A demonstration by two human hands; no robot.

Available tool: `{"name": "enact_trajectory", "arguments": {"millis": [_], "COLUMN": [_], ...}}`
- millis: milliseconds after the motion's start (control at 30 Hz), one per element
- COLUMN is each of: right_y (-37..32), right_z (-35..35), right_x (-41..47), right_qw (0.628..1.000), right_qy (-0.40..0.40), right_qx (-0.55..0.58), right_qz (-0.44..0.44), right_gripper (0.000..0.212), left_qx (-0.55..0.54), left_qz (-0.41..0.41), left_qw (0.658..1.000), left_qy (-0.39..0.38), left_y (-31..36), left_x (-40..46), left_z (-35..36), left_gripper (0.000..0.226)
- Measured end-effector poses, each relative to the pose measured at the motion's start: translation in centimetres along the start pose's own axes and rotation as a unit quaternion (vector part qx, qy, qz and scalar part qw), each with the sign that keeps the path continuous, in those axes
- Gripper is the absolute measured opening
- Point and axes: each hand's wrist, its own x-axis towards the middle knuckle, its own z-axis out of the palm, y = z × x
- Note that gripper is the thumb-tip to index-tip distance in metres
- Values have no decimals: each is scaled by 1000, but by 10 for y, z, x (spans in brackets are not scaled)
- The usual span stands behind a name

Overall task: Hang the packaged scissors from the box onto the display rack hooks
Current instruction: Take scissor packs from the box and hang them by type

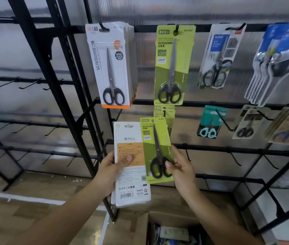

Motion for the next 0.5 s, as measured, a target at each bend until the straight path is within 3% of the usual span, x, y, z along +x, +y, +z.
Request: {"name": "enact_trajectory", "arguments": {"millis": [333, 500], "right_y": [14, 18], "right_z": [-6, -9], "right_x": [-9, 0], "right_qw": [997, 999], "right_qy": [3, 46], "right_qx": [71, 8], "right_qz": [-1, 0], "right_gripper": [51, 52], "left_qx": [139, 131], "left_qz": [77, 75], "left_qw": [987, 987], "left_qy": [12, 51], "left_y": [-7, -7], "left_x": [2, 5], "left_z": [8, 6], "left_gripper": [27, 28]}}
